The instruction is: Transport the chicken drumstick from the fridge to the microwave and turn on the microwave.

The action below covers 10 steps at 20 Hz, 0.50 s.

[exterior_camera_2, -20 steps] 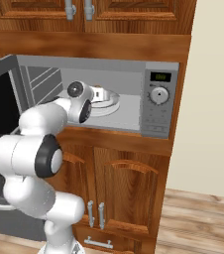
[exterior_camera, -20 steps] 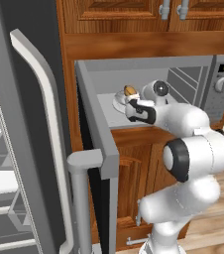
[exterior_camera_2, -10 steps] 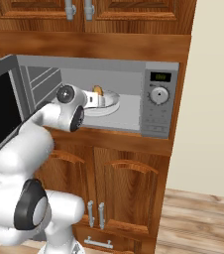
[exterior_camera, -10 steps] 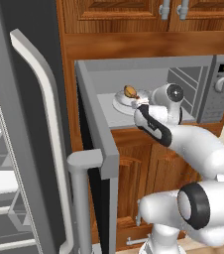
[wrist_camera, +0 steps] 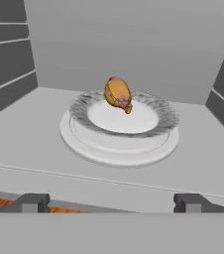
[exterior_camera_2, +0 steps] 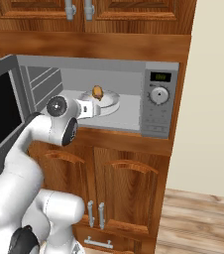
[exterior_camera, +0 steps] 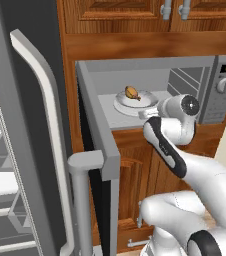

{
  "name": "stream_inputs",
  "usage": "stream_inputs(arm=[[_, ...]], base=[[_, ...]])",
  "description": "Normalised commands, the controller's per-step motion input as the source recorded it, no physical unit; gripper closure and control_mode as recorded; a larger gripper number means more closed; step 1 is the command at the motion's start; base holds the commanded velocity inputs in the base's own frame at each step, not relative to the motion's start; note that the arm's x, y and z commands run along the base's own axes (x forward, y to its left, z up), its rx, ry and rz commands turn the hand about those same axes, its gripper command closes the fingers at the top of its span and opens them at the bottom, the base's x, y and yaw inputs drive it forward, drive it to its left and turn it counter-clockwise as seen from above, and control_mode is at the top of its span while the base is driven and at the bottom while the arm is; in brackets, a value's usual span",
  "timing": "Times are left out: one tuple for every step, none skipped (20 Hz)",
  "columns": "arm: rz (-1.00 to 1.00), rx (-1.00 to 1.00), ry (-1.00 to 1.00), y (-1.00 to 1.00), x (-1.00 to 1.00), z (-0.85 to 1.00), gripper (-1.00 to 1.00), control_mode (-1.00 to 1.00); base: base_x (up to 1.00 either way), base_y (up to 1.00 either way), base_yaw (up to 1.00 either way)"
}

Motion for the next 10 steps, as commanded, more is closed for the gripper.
stream_inputs(arm=[[0.00, 0.00, 0.00, 0.00, -0.48, 0.00, -1.00, -1.00], [0.00, 0.00, 0.00, 0.00, -0.46, 0.00, -1.00, -1.00], [0.00, 0.00, 0.00, 0.00, -0.51, 0.00, -1.00, -1.00], [0.00, 0.00, 0.00, 0.00, -0.52, 0.00, -1.00, -1.00], [0.00, 0.00, 0.00, 0.00, -0.51, 0.00, -1.00, -1.00], [0.00, 0.00, 0.00, 0.00, -0.54, 0.00, -1.00, -1.00], [0.00, -0.01, 0.00, 0.00, -0.54, 0.00, -1.00, -1.00], [0.00, 0.00, 0.00, 0.00, -0.55, 0.00, -1.00, -1.00], [0.00, 0.00, 0.00, 0.00, -0.56, 0.00, -1.00, -1.00], [0.00, 0.00, 0.00, 0.00, -0.56, 0.00, -1.00, -1.00]], base=[[0.00, 0.00, 0.00], [0.00, 0.00, 0.00], [0.00, 0.00, 0.00], [0.00, 0.00, 0.00], [0.00, 0.00, 0.00], [0.00, 0.00, 0.00], [0.00, 0.00, 0.00], [0.00, 0.00, 0.00], [0.00, 0.00, 0.00], [0.00, 0.00, 0.00]])
